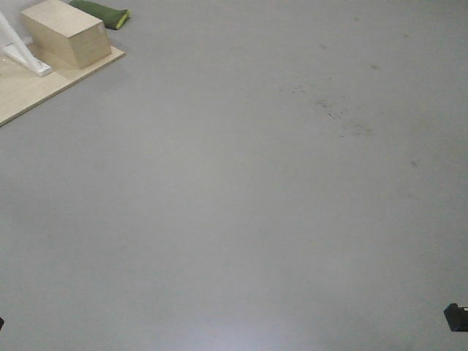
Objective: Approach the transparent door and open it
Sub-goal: 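Drive the base forward across the floor toward the glass door, then approach and align the base in front of the door handle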
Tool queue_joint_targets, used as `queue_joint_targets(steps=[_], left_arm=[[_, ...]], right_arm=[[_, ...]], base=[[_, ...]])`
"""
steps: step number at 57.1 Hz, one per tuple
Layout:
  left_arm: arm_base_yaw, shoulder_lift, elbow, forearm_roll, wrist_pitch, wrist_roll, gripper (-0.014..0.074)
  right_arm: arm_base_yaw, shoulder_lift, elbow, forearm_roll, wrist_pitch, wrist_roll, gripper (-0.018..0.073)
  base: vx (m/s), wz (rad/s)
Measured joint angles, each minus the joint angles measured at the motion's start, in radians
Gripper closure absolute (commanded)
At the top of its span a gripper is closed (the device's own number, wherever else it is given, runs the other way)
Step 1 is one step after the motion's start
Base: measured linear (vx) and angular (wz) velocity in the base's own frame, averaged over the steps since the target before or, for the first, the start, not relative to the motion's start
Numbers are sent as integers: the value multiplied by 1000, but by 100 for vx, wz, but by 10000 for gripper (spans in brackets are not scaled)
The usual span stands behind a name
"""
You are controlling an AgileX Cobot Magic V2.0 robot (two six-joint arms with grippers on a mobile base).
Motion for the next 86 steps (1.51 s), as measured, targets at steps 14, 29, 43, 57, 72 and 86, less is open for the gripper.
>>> queue_joint_targets(steps=[14,29,43,57,72,86], left_arm=[[0,0,0,0,0,0,600],[0,0,0,0,0,0,600],[0,0,0,0,0,0,600],[0,0,0,0,0,0,600],[0,0,0,0,0,0,600],[0,0,0,0,0,0,600]], right_arm=[[0,0,0,0,0,0,561],[0,0,0,0,0,0,561],[0,0,0,0,0,0,561],[0,0,0,0,0,0,561],[0,0,0,0,0,0,561],[0,0,0,0,0,0,561]], base=[[57,58],[56,54],[56,34],[59,29],[61,27],[61,23]])
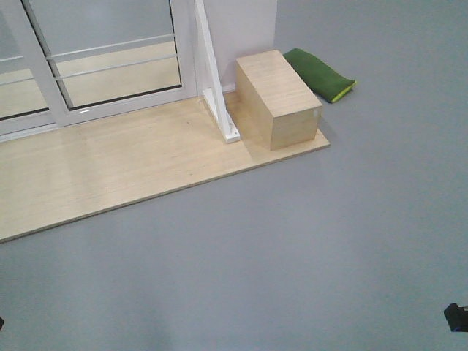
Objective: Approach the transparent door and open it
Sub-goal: 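Approach and align the base in front of the door handle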
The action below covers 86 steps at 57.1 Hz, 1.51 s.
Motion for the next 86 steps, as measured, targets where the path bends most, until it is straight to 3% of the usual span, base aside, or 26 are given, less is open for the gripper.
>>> queue_joint_targets(steps=[86], left_arm=[[0,0,0,0,0,0,600]], right_arm=[[0,0,0,0,0,0,561]], base=[[54,20]])
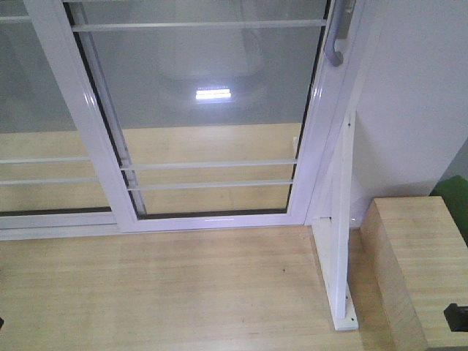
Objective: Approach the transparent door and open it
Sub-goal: 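Approach and align the base in front of the door handle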
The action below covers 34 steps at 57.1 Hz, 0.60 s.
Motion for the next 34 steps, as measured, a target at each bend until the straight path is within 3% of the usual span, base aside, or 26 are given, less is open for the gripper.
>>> queue_joint_targets(steps=[34], left_arm=[[0,0,0,0,0,0,600]], right_arm=[[0,0,0,0,0,0,561]], base=[[29,3]])
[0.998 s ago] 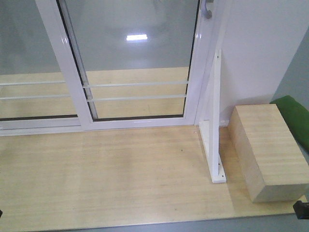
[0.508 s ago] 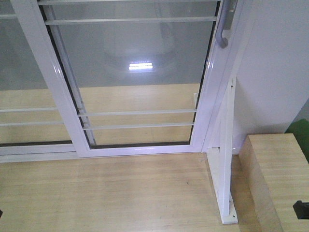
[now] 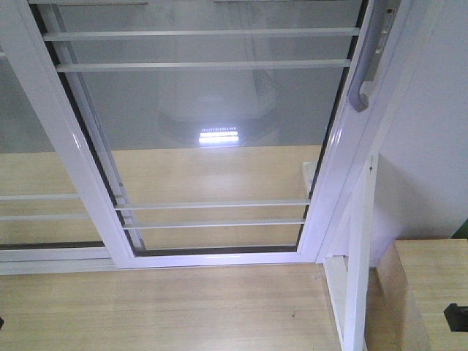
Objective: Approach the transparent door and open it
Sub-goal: 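Approach and align the base in front of the door handle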
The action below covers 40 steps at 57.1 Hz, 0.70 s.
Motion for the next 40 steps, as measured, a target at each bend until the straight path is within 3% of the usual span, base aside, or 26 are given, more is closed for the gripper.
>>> queue_joint_targets(steps=[40], left_arm=[[1,0,1,0,1,0,600]], right_arm=[[-1,0,0,0,9,0,561]], base=[[4,1]])
